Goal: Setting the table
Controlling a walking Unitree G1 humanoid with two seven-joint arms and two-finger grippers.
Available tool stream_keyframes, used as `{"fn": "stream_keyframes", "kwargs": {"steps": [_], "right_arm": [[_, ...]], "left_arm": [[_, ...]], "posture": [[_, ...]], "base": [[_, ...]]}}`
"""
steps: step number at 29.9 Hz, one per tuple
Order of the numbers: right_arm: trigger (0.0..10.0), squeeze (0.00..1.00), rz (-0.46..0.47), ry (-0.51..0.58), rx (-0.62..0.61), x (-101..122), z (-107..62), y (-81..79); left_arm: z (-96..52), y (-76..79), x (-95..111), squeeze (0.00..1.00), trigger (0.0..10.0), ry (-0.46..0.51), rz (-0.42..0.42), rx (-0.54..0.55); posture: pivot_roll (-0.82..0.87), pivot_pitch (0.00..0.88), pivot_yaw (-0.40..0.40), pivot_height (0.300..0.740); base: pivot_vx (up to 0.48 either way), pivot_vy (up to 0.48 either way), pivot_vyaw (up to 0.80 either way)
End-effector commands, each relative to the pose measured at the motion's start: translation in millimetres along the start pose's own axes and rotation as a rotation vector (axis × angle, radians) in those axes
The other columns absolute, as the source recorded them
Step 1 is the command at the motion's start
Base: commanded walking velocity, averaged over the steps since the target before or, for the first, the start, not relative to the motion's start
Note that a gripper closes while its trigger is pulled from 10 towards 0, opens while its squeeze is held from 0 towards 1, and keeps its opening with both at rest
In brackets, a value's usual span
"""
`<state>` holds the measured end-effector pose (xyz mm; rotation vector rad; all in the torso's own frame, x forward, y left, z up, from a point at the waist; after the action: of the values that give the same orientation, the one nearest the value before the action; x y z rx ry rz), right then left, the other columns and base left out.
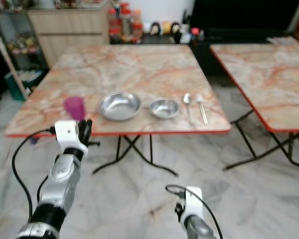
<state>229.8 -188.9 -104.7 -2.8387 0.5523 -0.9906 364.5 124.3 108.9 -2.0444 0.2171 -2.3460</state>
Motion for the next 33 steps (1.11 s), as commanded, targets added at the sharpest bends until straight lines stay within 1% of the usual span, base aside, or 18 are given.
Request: {"fn": "stream_keyframes", "kwargs": {"steps": [1,4,10,15,17,20,25,33], "right_arm": [[10.0,0.00,-0.002,0.022,0.021,7,1.6,-8.8],[10.0,0.00,-0.002,0.021,0.021,7,1.5,-8.9],[10.0,0.00,-0.001,0.019,0.018,6,1.3,-7.8],[10.0,0.00,0.004,0.020,0.018,5,1.1,-7.9],[10.0,0.00,0.004,0.020,0.018,5,1.1,-8.0],[10.0,0.00,0.004,0.016,0.016,3,0.8,-6.8],[10.0,0.00,0.001,0.013,0.016,2,0.7,-6.0],[10.0,0.00,-0.014,0.017,0.025,5,1.3,-8.9]], "left_arm": [[-1.2,-13.9,1,0.00,10.0,0.000,0.021,0.026],[-2.3,-15.2,0,0.00,10.0,-0.007,0.023,0.028],[-1.8,-18.8,3,0.00,10.0,-0.001,0.025,0.039],[-2.6,-27.0,0,0.00,10.0,-0.015,0.030,0.059],[-2.7,-27.2,0,0.00,10.0,-0.016,0.030,0.059],[-3.0,-32.1,3,0.00,10.0,-0.008,0.035,0.066],[-2.9,-33.6,5,0.00,10.0,-0.002,0.038,0.072],[-4.1,-35.5,7,0.00,10.0,0.003,0.039,0.079]], "posture": [[0.06,0.000,-0.038,0.740],[0.05,0.000,-0.038,0.740],[0.05,0.000,-0.035,0.740],[0.04,0.000,-0.027,0.740],[0.04,0.000,-0.027,0.740],[0.05,0.000,-0.028,0.740],[0.06,0.000,-0.031,0.740],[0.06,0.000,-0.033,0.740]], "base": [[0.334,0.000,0.00],[0.333,0.000,0.00],[0.332,0.000,0.00],[0.332,0.000,0.00],[0.330,0.000,0.00],[0.334,0.000,0.00],[0.334,0.000,0.00],[0.332,0.000,0.00]]}}
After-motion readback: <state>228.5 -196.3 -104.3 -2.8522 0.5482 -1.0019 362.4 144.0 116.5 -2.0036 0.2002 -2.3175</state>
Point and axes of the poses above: a point about 5 cm out from each wrist's last joint towards the gripper, its own z axis pointing out of the wrist towards the gripper, its own x axis along the axis of the wrist's last joint, y = z × x, the point moved 4 cm from there along z, pointing out of the wrist towards the gripper, and after that the axes turned 13 degrees about z, right-handed, at the moved point
